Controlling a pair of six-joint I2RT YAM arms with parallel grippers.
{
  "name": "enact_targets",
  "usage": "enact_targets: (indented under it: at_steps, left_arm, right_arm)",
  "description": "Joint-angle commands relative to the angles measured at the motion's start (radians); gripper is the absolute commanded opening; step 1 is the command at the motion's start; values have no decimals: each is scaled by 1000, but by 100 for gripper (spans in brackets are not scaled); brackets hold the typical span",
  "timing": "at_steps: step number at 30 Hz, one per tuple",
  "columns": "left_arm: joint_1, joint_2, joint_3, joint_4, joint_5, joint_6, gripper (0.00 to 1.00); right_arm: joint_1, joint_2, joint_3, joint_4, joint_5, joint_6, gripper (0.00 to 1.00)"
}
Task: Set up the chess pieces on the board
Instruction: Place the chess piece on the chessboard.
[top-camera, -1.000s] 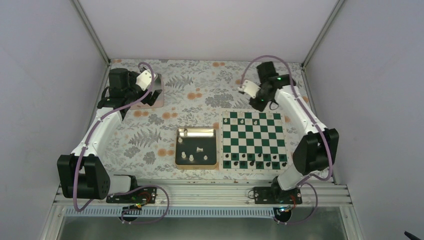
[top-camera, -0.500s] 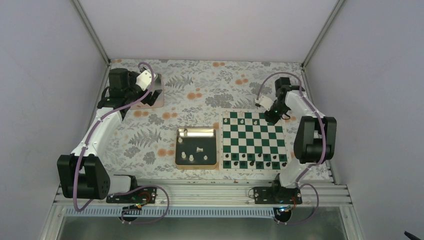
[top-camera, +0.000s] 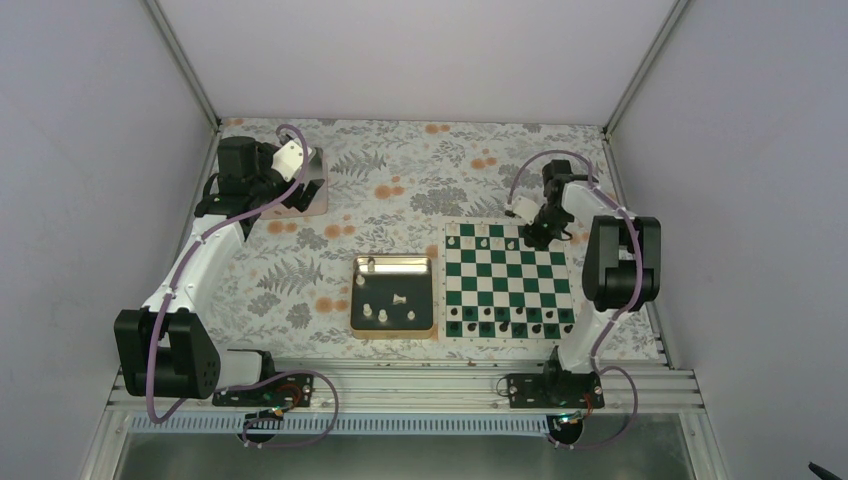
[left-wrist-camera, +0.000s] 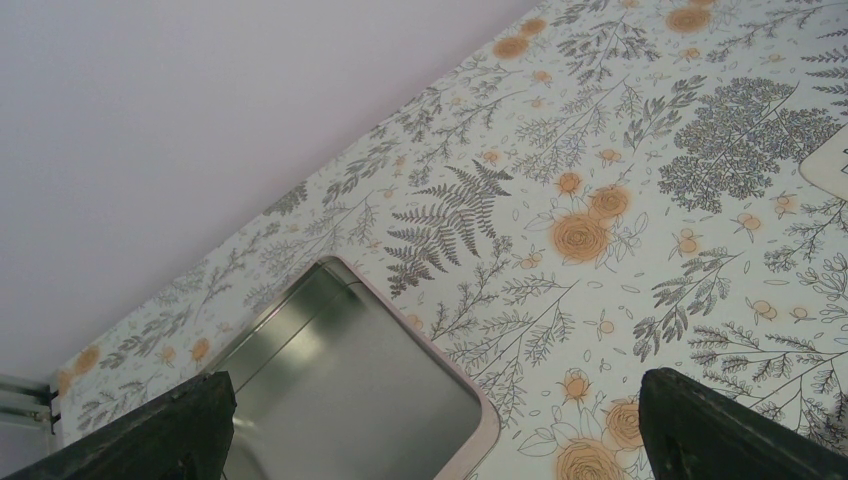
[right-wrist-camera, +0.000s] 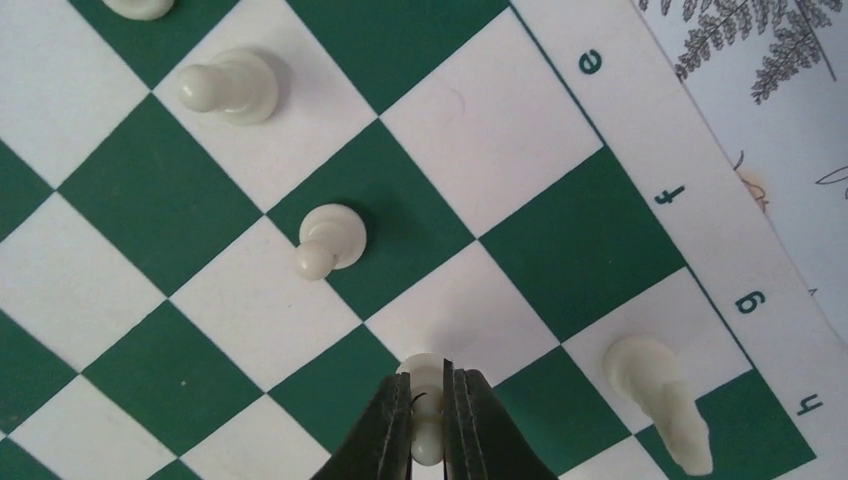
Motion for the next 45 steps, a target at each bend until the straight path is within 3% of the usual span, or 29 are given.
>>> enact_targets:
  at_steps: [1, 16, 30, 35, 45]
  left_arm:
    - [2, 3, 15, -4, 16, 4, 100]
    - [3, 10, 14, -8, 18, 11, 100]
    - [2, 6, 18, -14, 21, 12, 100]
    - [2, 3, 16, -14, 18, 12, 100]
    - [2, 0, 15, -10, 8, 11, 100]
  right_arm:
    - [-6, 36, 43, 26, -11, 3, 8]
    - [-8, 80, 62, 20, 3, 8, 10]
    - [18, -55, 168, -50, 8, 27, 30]
    - [159, -123, 224, -114, 31, 62, 31]
    - [722, -87, 243, -181, 71, 192, 34]
